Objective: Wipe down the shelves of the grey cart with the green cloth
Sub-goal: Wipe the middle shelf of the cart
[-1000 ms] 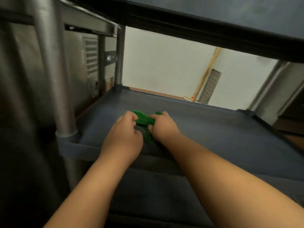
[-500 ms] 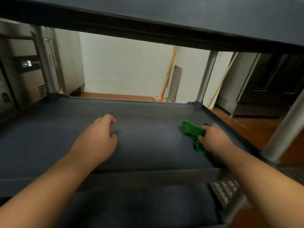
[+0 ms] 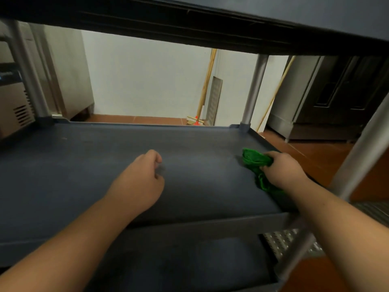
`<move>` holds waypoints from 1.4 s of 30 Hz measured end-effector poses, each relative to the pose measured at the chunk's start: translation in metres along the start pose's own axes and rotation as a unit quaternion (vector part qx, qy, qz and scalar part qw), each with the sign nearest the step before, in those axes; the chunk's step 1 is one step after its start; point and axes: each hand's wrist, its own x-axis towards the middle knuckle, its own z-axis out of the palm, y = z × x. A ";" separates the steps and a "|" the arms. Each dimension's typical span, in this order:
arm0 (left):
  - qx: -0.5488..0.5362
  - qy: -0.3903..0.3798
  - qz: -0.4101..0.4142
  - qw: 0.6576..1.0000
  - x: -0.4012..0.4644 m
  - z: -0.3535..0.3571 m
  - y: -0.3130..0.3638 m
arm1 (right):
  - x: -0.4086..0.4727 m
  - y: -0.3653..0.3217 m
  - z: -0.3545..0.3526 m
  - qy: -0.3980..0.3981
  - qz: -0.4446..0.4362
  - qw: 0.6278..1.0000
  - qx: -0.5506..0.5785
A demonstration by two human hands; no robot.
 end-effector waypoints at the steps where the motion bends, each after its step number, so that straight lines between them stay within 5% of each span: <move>1: 0.010 -0.003 -0.007 1.000 0.002 0.002 0.003 | 0.005 0.003 -0.001 0.003 0.005 1.000 0.004; 18: 0.007 0.044 -0.035 0.998 0.014 -0.026 -0.029 | 0.048 0.014 0.006 0.017 0.069 0.997 -0.010; 42: -0.089 0.106 -0.088 0.986 -0.068 -0.176 -0.192 | -0.031 -0.238 0.068 -0.026 0.001 0.999 -0.033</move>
